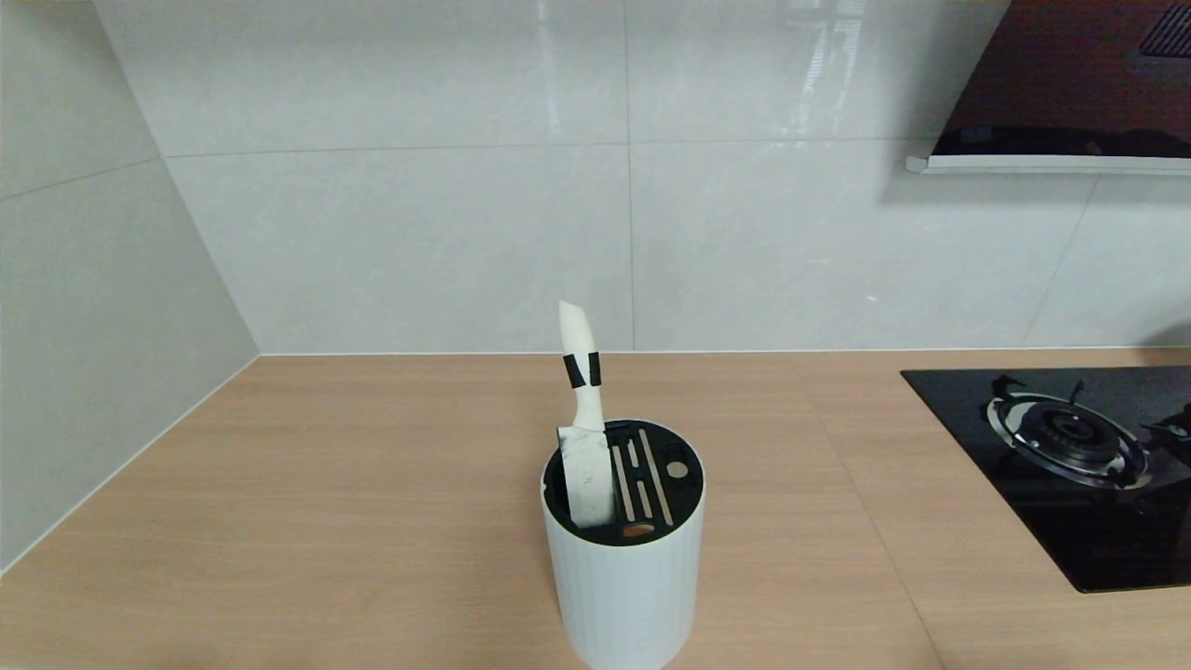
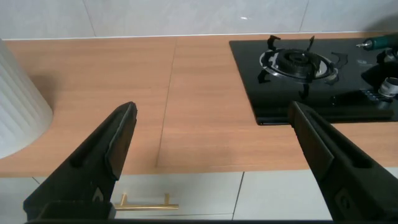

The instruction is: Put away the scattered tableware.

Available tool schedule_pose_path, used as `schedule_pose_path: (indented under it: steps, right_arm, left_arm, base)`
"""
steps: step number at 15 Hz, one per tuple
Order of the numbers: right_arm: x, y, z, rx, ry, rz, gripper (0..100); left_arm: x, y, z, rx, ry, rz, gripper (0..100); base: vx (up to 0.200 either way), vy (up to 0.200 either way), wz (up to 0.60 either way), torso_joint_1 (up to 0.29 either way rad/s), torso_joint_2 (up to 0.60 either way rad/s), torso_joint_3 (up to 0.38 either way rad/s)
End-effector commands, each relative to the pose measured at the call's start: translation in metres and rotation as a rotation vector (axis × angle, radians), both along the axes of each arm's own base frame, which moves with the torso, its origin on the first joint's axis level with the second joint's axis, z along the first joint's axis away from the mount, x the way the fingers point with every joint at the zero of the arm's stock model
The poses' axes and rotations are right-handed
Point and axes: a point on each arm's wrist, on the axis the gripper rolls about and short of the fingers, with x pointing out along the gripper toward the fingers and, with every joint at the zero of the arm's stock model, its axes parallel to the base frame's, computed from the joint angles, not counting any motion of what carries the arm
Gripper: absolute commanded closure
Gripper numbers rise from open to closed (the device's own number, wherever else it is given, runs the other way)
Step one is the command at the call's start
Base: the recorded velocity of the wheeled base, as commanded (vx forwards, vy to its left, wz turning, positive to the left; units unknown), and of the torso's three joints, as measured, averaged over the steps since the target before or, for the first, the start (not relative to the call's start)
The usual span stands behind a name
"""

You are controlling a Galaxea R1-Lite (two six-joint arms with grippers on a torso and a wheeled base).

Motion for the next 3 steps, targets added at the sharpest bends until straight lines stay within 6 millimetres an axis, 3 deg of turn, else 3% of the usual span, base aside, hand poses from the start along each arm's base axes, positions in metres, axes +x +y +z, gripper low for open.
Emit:
schedule_pose_path:
  steps: [1,3]
  right_arm:
    - [0.0002,0.0000,-0.0005,0.001,0.006,-0.002,0]
    - [0.0002,0.0000,-0.0005,-0.001,0.006,-0.002,0]
  left_arm:
    - [0.0001,0.0000,0.0001,-0.001,0.001,0.001,0]
    - [0.0001,0.0000,0.0001,-0.001,0.001,0.001,0]
  base:
    - [0.000,0.000,0.00,0.000,0.00,0.000]
    - [0.000,0.000,0.00,0.000,0.00,0.000]
